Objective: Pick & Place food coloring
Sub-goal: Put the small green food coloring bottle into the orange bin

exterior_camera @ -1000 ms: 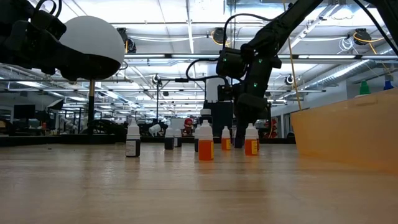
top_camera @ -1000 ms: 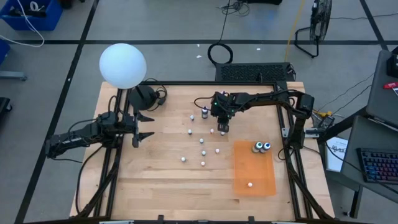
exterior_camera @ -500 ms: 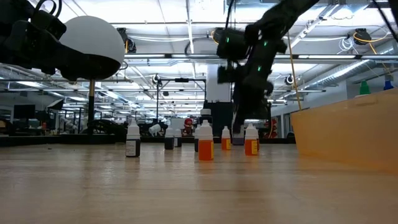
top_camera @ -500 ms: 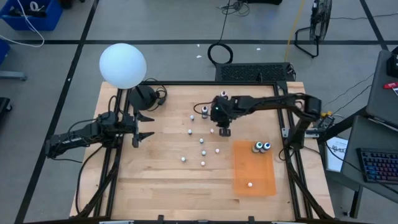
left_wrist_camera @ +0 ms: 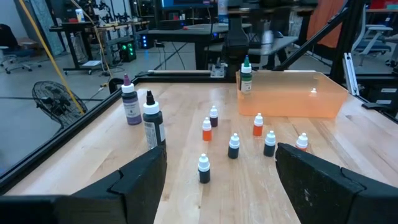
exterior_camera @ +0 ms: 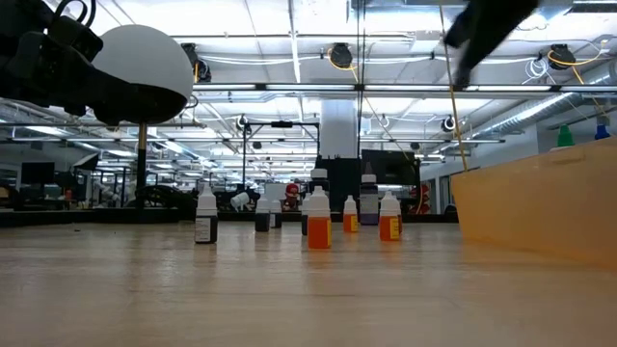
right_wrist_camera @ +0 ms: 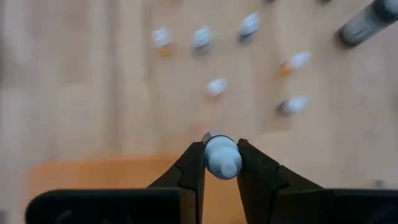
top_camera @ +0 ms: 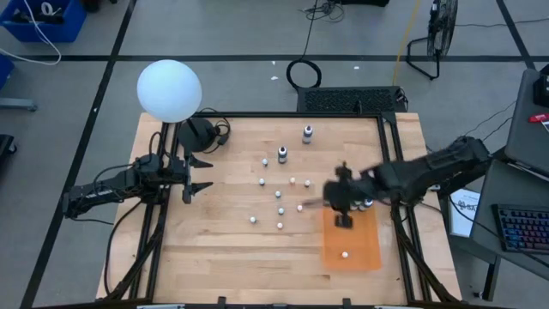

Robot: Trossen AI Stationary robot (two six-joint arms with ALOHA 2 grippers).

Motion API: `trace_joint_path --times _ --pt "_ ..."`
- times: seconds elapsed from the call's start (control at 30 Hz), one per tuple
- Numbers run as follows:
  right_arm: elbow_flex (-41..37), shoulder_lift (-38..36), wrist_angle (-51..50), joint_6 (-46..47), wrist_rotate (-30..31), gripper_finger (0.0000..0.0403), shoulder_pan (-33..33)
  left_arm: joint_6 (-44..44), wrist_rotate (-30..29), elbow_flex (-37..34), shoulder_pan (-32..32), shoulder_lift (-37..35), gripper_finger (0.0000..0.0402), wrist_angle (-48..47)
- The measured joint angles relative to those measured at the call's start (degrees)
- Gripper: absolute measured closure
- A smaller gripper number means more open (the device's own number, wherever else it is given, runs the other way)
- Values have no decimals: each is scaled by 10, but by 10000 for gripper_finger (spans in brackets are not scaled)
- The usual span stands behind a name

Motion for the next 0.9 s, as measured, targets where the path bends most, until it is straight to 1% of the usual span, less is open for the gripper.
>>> trace_joint_path --times 0.13,0.2,0.3,0.4,0.53,0.63,0.7,0.9 --pt "-1 -13 -61 117 41 347 106 0 0 0 0 0 103 0" --pt "-10 -13 -74 166 58 347 151 0 0 0 0 0 103 0" --pt "-41 -13 -62 242 58 347 202 0 0 0 0 0 103 0" --pt "-87 -13 -44 309 58 347 238 0 0 0 0 0 103 0" --pt "-149 -13 -38 377 57 347 259 0 0 0 0 0 103 0" --pt "-185 -13 -38 405 55 347 260 0 0 0 0 0 103 0" --pt "-203 -13 -29 412 55 347 260 0 0 0 0 0 103 0" --pt "-249 -13 46 401 56 347 252 0 0 0 0 0 103 0"
